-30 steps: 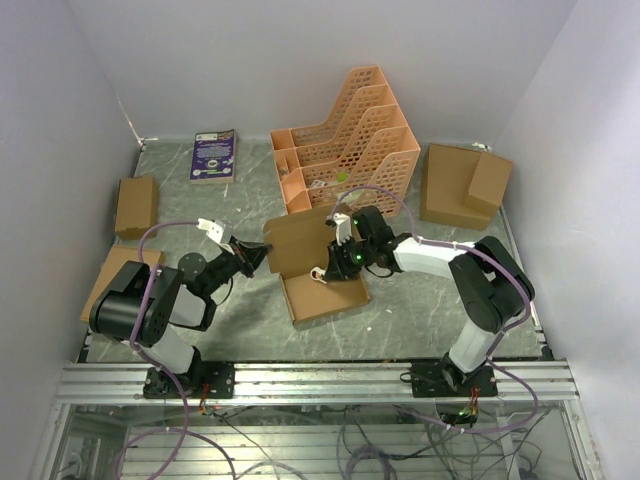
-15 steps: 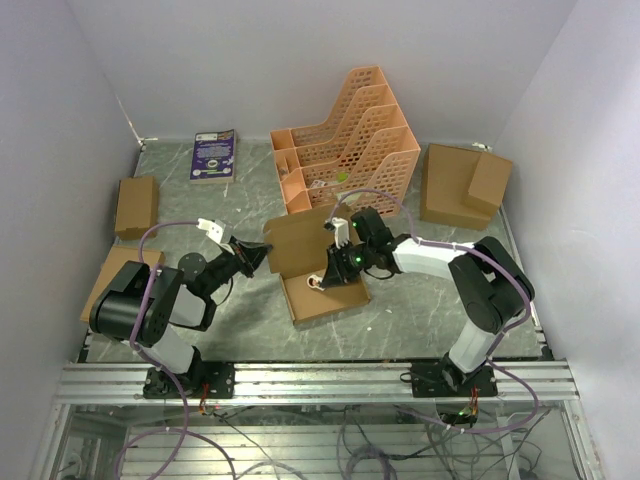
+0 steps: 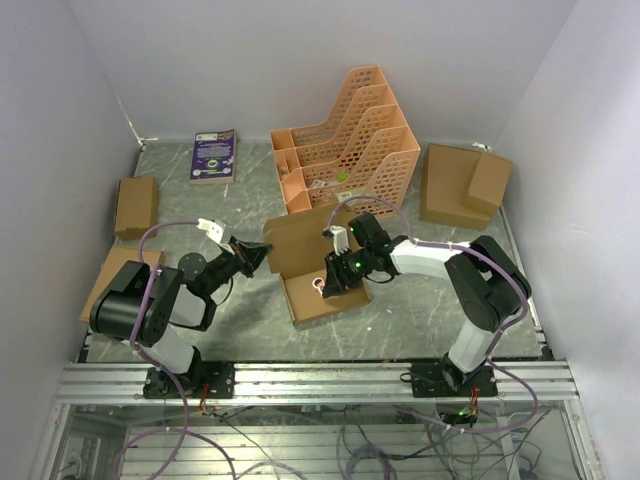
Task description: Fold the paper box
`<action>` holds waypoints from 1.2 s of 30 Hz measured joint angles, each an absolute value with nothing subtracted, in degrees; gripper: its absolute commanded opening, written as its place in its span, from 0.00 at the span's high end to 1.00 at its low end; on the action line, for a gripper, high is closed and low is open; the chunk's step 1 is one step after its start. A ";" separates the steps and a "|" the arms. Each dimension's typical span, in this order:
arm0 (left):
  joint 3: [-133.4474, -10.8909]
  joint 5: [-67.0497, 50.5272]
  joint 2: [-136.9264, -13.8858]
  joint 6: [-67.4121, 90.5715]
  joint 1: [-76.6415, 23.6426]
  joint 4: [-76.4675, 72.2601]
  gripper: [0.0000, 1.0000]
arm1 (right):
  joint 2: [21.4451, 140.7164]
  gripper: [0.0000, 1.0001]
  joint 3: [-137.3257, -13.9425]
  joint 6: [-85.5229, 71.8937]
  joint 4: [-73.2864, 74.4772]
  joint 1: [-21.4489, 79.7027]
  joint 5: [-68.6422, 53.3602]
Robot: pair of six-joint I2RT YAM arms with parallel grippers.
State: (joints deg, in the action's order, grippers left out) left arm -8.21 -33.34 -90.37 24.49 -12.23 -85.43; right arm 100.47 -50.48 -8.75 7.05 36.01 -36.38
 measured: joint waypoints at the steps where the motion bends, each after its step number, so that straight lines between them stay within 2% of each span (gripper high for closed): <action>1: -8.23 -33.36 -90.37 24.49 -12.23 -85.43 0.93 | 100.31 0.61 -50.48 -8.75 7.09 35.99 -36.21; 10: -8.23 -33.36 -90.35 24.86 -12.23 -85.43 0.93 | 96.47 0.60 -50.81 -4.64 8.73 34.46 -33.95; 14: -8.21 -33.50 -90.15 24.88 -12.23 -85.41 0.93 | 91.81 0.58 -53.21 5.15 12.58 34.41 -38.61; 17: -8.21 -33.69 -89.23 24.77 -12.25 -85.32 0.93 | 86.91 0.46 -54.52 15.14 14.96 33.65 -41.82; 19: -8.21 -33.76 -87.64 24.18 -12.27 -85.23 0.93 | 82.89 0.22 -54.70 20.75 15.29 30.89 -42.96; 21: -8.25 -33.85 -85.47 23.07 -12.34 -84.99 0.93 | 79.81 0.10 -55.02 23.99 14.48 24.51 -45.30; 26: -9.78 -34.00 -81.28 18.63 -13.23 -82.70 0.93 | 80.95 0.09 -58.54 32.58 12.60 8.27 -54.89; 30: -11.03 -34.09 -79.44 14.09 -14.20 -79.55 0.93 | 87.02 0.10 -63.09 43.83 17.17 7.20 -59.20; 36: -12.19 -35.88 -79.24 8.69 -14.46 -75.31 0.93 | 88.01 0.11 -58.76 48.31 12.99 7.46 -58.65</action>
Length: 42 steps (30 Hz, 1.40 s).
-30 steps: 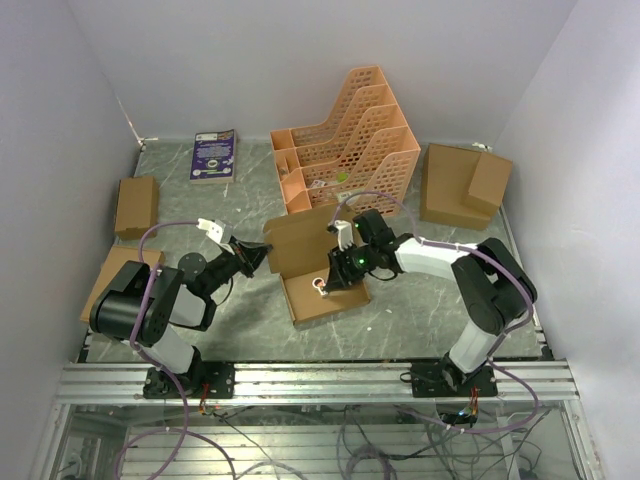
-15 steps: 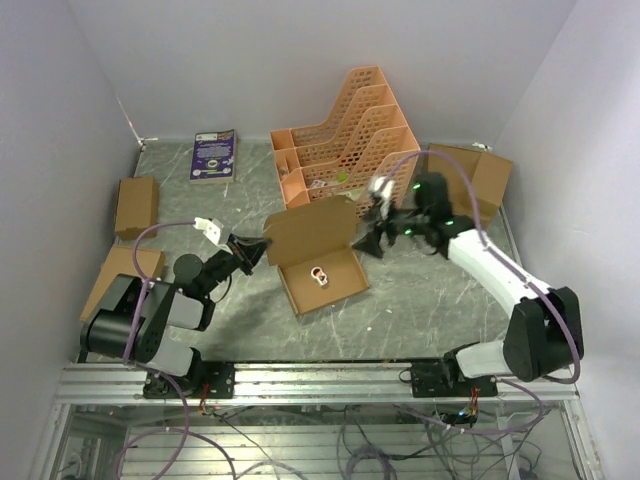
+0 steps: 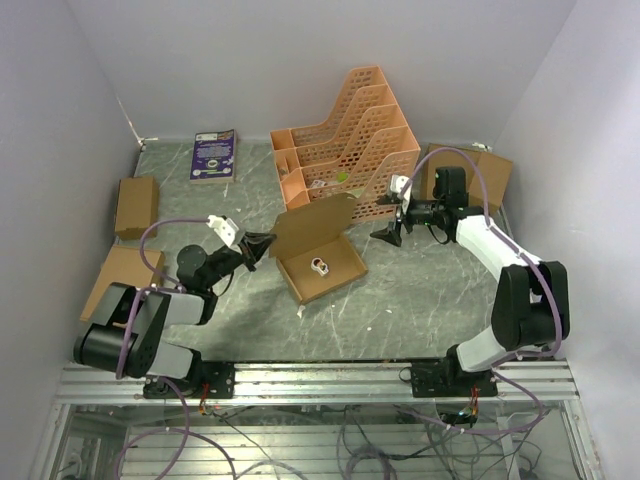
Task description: Fold the paper box
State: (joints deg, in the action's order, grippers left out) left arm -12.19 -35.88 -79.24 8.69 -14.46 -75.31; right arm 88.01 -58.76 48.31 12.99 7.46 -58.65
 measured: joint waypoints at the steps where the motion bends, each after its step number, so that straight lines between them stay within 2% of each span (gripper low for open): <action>1: -12.36 -36.40 -79.59 8.16 -14.46 -75.09 0.93 | 88.01 0.11 -58.28 48.82 12.12 7.35 -58.61; 9: -13.41 -40.84 -90.04 9.65 -14.46 -84.51 0.93 | 91.29 0.13 -57.84 51.66 4.69 5.89 -61.10; 14: -15.57 -43.22 -95.74 12.10 -14.52 -85.38 0.93 | 93.30 0.17 -57.84 53.04 3.18 5.89 -61.06; 21: -16.62 -45.36 -96.51 13.08 -14.79 -85.38 0.93 | 96.38 0.31 -59.22 53.93 2.00 5.89 -62.00; 28: -17.26 -46.68 -96.62 13.41 -14.83 -85.36 0.93 | 100.88 0.33 -64.23 54.50 3.70 6.87 -62.76; 31: -17.26 -46.87 -96.62 13.52 -14.83 -85.36 0.93 | 101.56 0.39 -65.73 54.33 3.84 7.22 -62.89; 37: -17.26 -47.16 -96.62 13.54 -14.83 -85.38 0.93 | 103.81 0.65 -68.25 56.07 6.85 7.70 -63.55; 42: -17.26 -47.16 -96.62 13.80 -14.83 -85.36 0.93 | 104.27 0.79 -68.58 57.52 9.39 8.12 -63.66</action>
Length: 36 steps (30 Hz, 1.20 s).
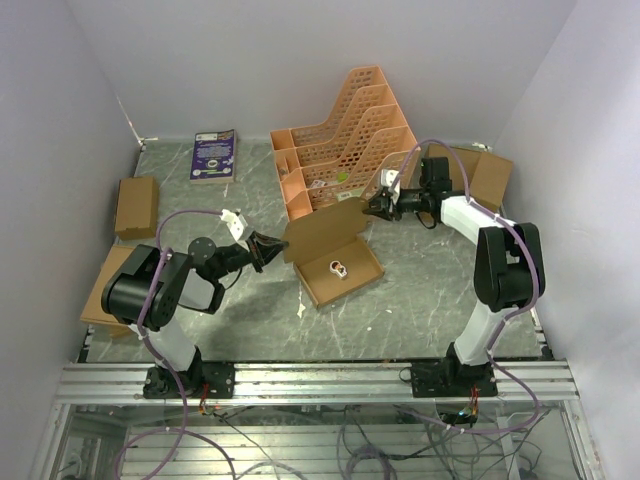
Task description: Fold the paper box
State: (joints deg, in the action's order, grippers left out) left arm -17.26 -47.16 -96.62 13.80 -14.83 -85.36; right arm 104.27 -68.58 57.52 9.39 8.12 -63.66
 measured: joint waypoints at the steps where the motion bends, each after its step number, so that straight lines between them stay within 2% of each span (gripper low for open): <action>1: -17.26 -47.13 -96.62 13.96 -14.83 -85.36 0.93 | 104.25 0.81 -68.58 57.56 9.37 8.10 -63.66; 8: -17.26 -44.71 -96.62 15.49 -14.94 -85.36 0.93 | 101.14 0.98 -65.60 54.98 8.40 8.01 -63.05; 10: -17.12 -42.76 -96.53 16.05 -15.40 -85.36 0.93 | 99.26 1.00 -63.75 53.43 7.55 8.01 -62.41; 18: -15.11 -30.52 -90.21 15.20 -21.23 -83.11 0.93 | 91.74 1.00 -57.08 41.67 0.54 8.49 -56.36; 26: -16.49 -15.68 -80.64 12.53 -26.85 -68.75 0.92 | 89.73 1.00 -55.51 24.80 -2.02 11.07 -46.89; 36: -20.73 -0.23 -80.25 11.97 -30.35 -55.22 0.93 | 85.34 1.00 -52.58 8.75 -0.25 17.02 -33.76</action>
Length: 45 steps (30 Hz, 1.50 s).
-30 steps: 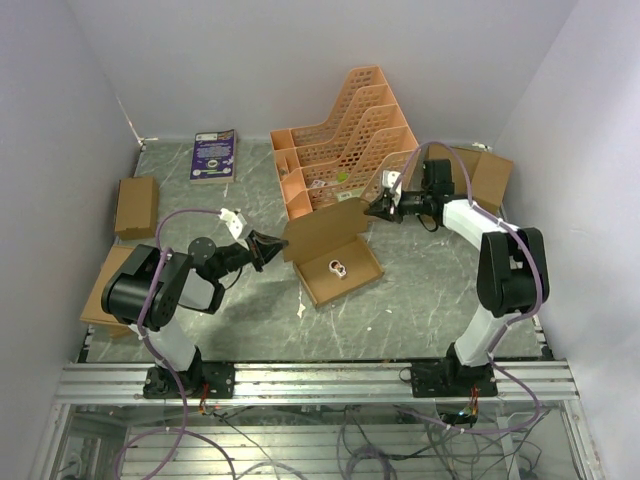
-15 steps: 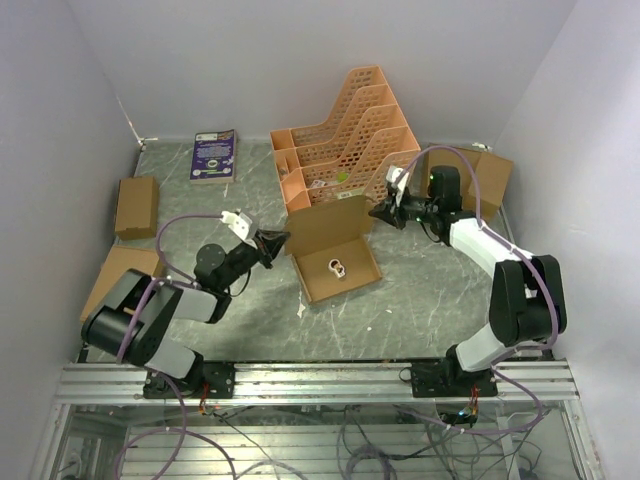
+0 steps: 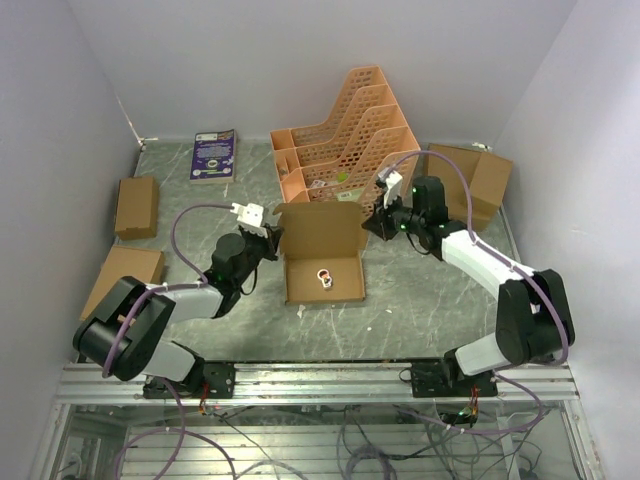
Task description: Fold the paper box
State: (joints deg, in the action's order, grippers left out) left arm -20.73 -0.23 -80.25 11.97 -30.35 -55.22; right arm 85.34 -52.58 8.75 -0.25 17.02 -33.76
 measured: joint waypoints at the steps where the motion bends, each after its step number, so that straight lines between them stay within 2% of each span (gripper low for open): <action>1: -21.10 0.67 -80.25 11.99 -30.61 -54.41 0.93 | 84.34 1.00 -51.68 7.22 -0.38 17.78 -32.34; 18: -23.53 18.52 -80.16 12.93 -40.51 -48.93 0.93 | 82.11 1.00 -48.71 -10.79 -3.40 25.63 -7.90; 30: -27.77 33.23 -80.27 17.50 -46.89 -40.34 0.93 | 78.63 1.00 -45.89 -13.30 -3.57 28.32 -3.36; 38: -29.28 38.76 -83.81 14.26 -48.45 -43.40 0.93 | 78.56 1.00 -45.65 -11.97 -4.64 30.50 0.01; 45: -29.87 42.13 -89.23 8.36 -48.49 -54.33 0.93 | 78.81 1.00 -43.38 -11.11 -13.67 31.00 3.09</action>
